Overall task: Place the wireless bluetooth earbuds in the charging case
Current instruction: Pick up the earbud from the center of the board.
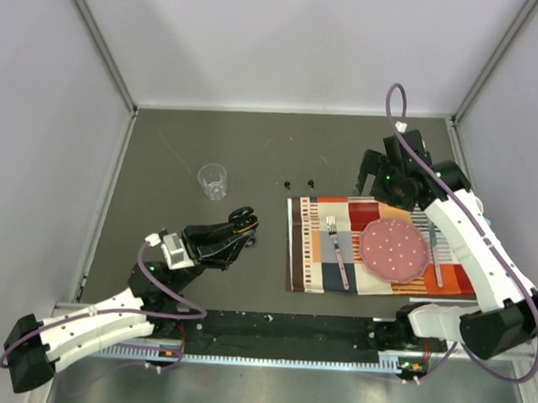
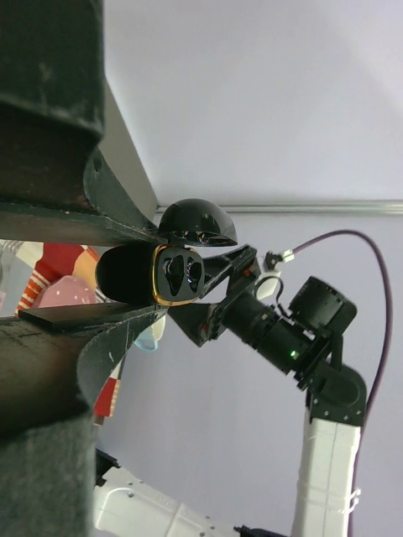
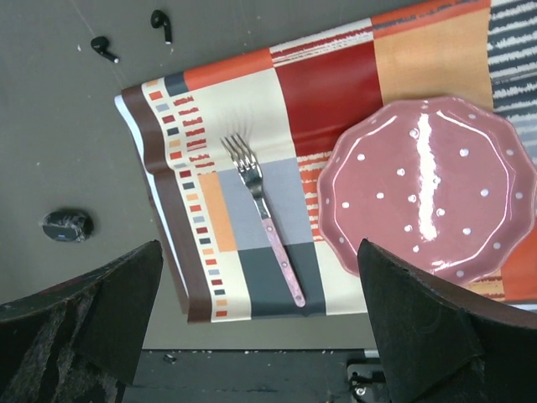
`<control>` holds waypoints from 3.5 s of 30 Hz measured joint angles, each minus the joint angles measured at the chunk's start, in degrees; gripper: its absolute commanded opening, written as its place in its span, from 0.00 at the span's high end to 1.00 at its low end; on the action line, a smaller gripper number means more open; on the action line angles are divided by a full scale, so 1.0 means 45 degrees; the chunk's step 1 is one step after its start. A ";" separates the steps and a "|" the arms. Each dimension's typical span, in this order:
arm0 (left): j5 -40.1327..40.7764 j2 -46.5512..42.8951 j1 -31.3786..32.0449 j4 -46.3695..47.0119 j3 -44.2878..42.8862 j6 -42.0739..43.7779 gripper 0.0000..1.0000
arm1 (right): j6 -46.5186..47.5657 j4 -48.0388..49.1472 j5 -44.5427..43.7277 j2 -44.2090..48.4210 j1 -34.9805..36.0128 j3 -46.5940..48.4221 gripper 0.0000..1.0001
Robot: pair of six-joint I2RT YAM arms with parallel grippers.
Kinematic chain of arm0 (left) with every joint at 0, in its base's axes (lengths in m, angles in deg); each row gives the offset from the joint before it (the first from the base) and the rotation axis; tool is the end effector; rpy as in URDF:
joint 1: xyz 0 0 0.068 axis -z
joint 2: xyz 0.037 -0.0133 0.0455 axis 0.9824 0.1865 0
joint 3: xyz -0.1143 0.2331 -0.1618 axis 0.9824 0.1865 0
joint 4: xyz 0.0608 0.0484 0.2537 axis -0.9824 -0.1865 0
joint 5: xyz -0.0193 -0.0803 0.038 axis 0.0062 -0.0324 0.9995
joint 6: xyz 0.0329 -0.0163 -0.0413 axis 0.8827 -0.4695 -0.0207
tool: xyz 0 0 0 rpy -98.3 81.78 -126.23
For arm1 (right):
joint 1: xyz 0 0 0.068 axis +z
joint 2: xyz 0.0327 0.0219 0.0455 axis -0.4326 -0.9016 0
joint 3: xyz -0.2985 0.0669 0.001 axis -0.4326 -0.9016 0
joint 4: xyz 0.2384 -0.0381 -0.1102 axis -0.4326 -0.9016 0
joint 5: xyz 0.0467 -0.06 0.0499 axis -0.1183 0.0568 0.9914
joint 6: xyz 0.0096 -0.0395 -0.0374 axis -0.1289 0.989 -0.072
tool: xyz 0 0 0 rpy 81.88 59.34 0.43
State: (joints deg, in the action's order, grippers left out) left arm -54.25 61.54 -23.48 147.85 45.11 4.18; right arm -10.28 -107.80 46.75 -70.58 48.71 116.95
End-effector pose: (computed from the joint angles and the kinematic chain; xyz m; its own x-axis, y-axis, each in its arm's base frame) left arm 0.0535 -0.0824 0.2890 0.2745 -0.5714 -0.7734 0.8786 0.4760 -0.0399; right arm 0.2112 0.0829 0.3967 -0.7785 0.2727 -0.5653 0.1784 0.9597 0.2174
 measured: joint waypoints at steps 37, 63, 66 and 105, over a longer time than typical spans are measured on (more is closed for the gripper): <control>-0.0559 -0.1763 0.0000 -0.4663 -0.1817 0.0714 1.00 | 0.1467 0.1996 0.2531 -0.1190 0.0000 -0.1865 0.29; -0.0019 -0.1302 0.0000 -0.5158 -0.1627 0.0321 1.00 | 0.2356 0.4085 0.3230 -1.0253 0.0005 0.4609 0.44; 0.0073 -0.1224 0.0000 -0.5178 -0.1622 0.0325 1.00 | 0.2346 0.4070 0.3060 -1.0977 0.0053 0.5212 0.47; 0.1365 -0.1268 0.0000 -0.5654 -0.1316 0.0325 1.00 | 0.2370 0.2710 0.1447 -1.4154 0.0850 0.8165 0.65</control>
State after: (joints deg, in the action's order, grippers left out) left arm -48.11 55.84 -23.48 122.41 39.18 5.65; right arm 0.39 -95.61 53.27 -134.27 52.53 153.70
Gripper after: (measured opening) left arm 0.330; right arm 0.363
